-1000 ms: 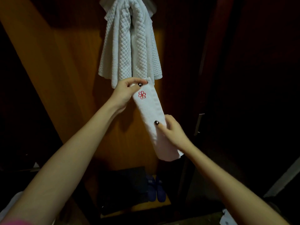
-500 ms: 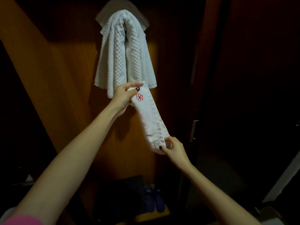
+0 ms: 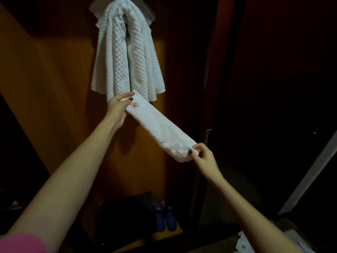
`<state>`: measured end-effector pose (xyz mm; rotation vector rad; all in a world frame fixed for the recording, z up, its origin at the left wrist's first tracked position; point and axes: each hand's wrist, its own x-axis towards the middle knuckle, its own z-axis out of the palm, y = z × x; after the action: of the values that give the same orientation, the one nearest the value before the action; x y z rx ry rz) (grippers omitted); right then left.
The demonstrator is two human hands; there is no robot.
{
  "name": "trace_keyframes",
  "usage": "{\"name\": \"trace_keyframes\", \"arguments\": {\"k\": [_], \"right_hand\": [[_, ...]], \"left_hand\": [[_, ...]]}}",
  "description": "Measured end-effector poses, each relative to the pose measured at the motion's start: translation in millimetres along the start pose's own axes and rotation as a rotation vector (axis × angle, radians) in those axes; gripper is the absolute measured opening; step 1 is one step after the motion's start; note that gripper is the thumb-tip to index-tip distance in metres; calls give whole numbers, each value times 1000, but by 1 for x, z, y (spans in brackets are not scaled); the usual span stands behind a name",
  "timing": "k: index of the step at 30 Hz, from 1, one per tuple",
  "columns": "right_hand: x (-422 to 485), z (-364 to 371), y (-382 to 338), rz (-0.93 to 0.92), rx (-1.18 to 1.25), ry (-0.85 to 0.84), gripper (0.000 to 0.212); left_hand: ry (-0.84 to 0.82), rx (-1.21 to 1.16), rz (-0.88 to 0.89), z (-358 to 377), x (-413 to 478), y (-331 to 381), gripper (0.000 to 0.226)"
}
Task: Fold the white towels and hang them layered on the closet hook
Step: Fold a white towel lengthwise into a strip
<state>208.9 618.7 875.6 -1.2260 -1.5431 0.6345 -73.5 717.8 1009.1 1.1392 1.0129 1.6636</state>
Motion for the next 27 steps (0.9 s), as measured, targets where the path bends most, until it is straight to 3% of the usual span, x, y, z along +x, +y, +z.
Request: {"name": "trace_keyframes", "arguments": {"k": [6,9,18,27], "right_hand": [[3,-14,-7,-37,-266,-337,10],[-3,-8,-5,-35,-310,-406,13],[-3,-22,-22,-131,-34,-43,25],[1,-25,-34,-135,2,111,34]], "left_hand": [[61,-89,-84,-10,2,-17,32],[48,-28,-80,-12,0,-26,30],[180,-77,-96,-27,-2,-52,30],[217,-43,-116,-34,-5,-60,37]]}}
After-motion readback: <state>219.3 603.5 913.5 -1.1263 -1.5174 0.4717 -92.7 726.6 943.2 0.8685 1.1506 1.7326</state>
